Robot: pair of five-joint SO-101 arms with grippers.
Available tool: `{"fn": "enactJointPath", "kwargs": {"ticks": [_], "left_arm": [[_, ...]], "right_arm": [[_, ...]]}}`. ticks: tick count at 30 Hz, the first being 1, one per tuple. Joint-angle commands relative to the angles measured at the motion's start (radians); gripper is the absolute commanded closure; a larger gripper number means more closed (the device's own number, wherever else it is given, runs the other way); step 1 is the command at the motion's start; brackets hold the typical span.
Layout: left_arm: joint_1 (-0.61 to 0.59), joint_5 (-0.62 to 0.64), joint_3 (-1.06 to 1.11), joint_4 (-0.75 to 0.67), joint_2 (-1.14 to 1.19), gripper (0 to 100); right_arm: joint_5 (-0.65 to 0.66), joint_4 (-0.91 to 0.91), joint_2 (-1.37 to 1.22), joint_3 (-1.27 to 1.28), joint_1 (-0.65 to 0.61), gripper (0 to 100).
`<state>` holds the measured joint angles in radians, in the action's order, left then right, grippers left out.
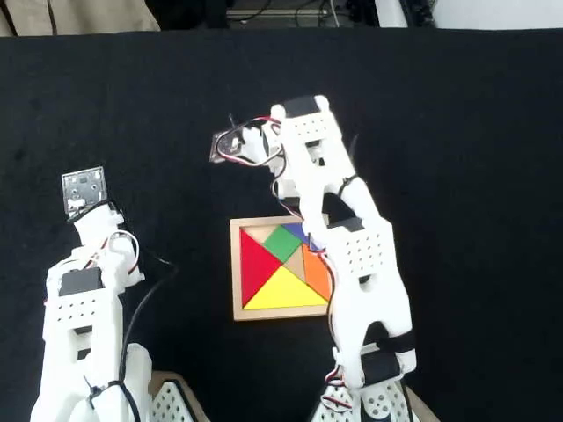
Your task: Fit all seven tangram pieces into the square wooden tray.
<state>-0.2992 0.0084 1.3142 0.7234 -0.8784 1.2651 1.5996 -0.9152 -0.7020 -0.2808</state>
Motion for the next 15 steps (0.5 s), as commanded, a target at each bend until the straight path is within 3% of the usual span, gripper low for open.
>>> {"fn": "enactJointPath", "kwargs": {"ticks": [1,5,11,15], "left_arm": [[0.016,0.005,-0.007,-0.017,-0.014,97],[0.016,0.005,-0.005,-0.017,-0.02,97],[0.016,0.005,-0.005,-0.017,-0.021,97],[0.016,0.005,-0.005,-0.017,-0.023,97]], "right_arm": [[0.02,-0.018,-0.042,-0.099,-0.011,65.9],[0.017,0.005,-0.096,-0.193,-0.011,68.5],[0.014,0.078,-0.143,-0.298,-0.005,89.6],[0.014,0.091,-0.168,-0.328,0.0,91.7]]}}
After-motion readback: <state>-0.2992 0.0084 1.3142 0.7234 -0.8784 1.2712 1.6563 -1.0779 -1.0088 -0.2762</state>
